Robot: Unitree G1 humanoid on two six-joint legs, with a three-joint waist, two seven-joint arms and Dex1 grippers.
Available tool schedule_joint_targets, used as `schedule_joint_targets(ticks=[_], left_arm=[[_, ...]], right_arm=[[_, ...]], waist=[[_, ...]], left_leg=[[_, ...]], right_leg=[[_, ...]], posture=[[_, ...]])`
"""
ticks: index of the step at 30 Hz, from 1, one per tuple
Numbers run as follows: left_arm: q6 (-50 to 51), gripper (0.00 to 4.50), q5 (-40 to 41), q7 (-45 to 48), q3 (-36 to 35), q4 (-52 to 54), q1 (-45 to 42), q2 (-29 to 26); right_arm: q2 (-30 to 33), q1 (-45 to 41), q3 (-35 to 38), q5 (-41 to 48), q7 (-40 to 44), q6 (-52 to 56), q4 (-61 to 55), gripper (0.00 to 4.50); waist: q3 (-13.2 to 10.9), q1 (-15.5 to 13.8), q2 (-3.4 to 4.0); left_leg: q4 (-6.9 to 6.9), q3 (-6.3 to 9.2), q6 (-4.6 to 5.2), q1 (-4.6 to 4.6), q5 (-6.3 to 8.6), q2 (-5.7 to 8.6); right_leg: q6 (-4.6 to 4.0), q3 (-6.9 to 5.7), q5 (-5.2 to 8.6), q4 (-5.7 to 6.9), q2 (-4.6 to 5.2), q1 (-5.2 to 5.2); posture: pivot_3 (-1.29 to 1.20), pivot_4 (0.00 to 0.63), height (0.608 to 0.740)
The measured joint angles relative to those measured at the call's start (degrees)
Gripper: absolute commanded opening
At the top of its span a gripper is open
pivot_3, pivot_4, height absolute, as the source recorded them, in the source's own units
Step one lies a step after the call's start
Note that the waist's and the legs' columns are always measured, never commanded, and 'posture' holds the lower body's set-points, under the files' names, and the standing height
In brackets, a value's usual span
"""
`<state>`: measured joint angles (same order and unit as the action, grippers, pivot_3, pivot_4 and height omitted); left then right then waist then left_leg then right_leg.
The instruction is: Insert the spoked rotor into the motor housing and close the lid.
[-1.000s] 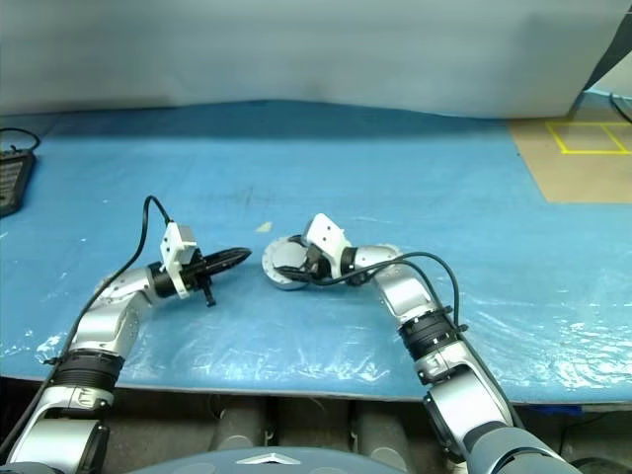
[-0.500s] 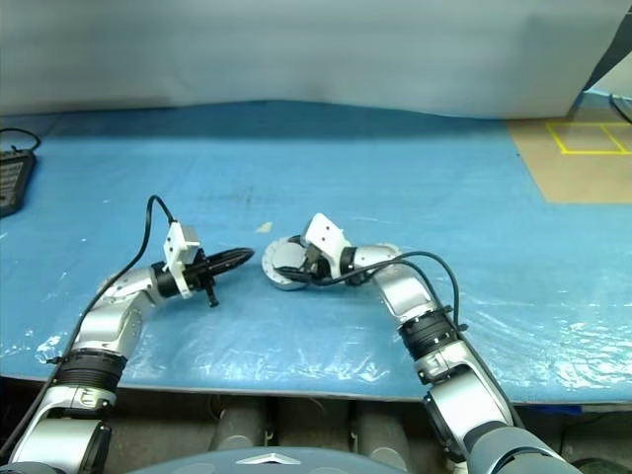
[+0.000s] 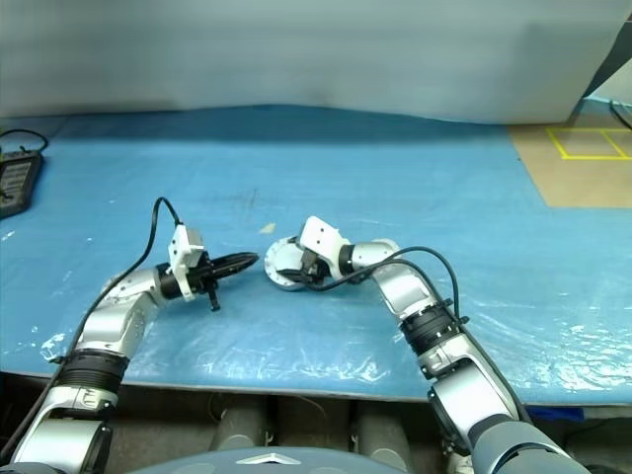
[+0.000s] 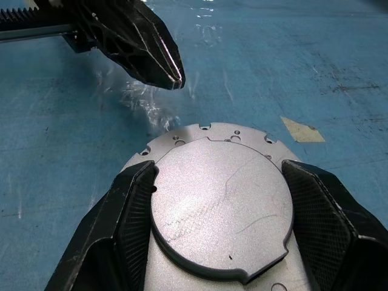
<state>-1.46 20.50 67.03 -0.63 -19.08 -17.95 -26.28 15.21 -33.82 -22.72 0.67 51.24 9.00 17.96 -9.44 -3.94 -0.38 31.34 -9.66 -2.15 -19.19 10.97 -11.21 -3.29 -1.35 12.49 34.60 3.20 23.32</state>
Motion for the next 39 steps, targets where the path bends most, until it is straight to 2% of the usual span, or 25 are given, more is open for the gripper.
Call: schedule_joint_targets(ticks=[12, 18, 22, 23, 31, 39], left_arm=[[-3.2, 0.0, -5.6, -0.5, 3.6, -7.2, -5.4, 1.8], [-3.1, 0.0, -6.5, 0.1, 4.3, -7.0, -6.1, 1.5], [-3.3, 0.0, -6.4, 0.5, 4.3, -6.7, -6.2, 1.4], [-3.3, 0.0, -6.4, 0.5, 4.3, -6.7, -6.2, 1.4], [-3.1, 0.0, -6.3, 0.4, 4.2, -6.6, -6.2, 1.4], [-3.8, 0.0, -6.2, 1.0, 4.0, -7.4, -6.6, 1.4]], right_arm=[[0.2, 0.2, 0.1, 0.0, -0.1, 0.3, -0.4, 2.96], [0.2, 0.9, 1.3, 0.9, -0.1, 3.7, -2.3, 2.96], [1.0, 1.4, 1.8, 1.9, 1.6, 6.8, -4.7, 4.34], [1.2, 1.6, 1.8, 2.0, 1.8, 7.0, -5.2, 4.47], [3.2, 3.3, 2.7, 3.6, 3.6, 7.6, -8.6, 4.47], [2.9, 3.3, 9.6, 10.1, 2.2, 14.2, -13.6, 4.47]], waist=[[0.0, -0.1, 0.0], [0.0, -0.2, 0.01], [0.0, -0.2, 0.0], [0.0, -0.2, 0.0], [0.0, -0.2, 0.0], [0.0, -0.3, 0.0]], left_leg=[[-0.07, 0.0, 0.0, 0.0, 0.0, 0.04], [-0.08, 0.01, 0.01, -0.02, 0.0, 0.15], [-0.26, 0.02, 0.01, -0.07, 0.0, 0.17], [-0.29, 0.02, 0.0, -0.09, 0.0, 0.17], [-0.32, 0.03, 0.0, -0.17, 0.0, 0.17], [-0.23, 0.05, -0.14, -0.83, -0.1, 0.21]], right_leg=[[0.01, 0.0, 0.01, -0.04, 0.02, -0.02], [0.04, 0.01, 0.03, -0.09, 0.13, -0.02], [-0.19, 0.01, -0.06, -0.19, 0.12, -0.01], [-0.22, 0.0, -0.04, -0.19, 0.11, -0.01], [0.04, -0.01, 0.15, -0.2, 0.11, 0.11], [-0.28, -0.04, -0.04, -0.09, 0.11, 0.77]], posture=[[0.0, 0.15, 0.74], [0.0, 0.15, 0.74], [0.0, 0.15, 0.74], [0.0, 0.15, 0.74], [0.0, 0.15, 0.74], [0.0, 0.15, 0.74]])
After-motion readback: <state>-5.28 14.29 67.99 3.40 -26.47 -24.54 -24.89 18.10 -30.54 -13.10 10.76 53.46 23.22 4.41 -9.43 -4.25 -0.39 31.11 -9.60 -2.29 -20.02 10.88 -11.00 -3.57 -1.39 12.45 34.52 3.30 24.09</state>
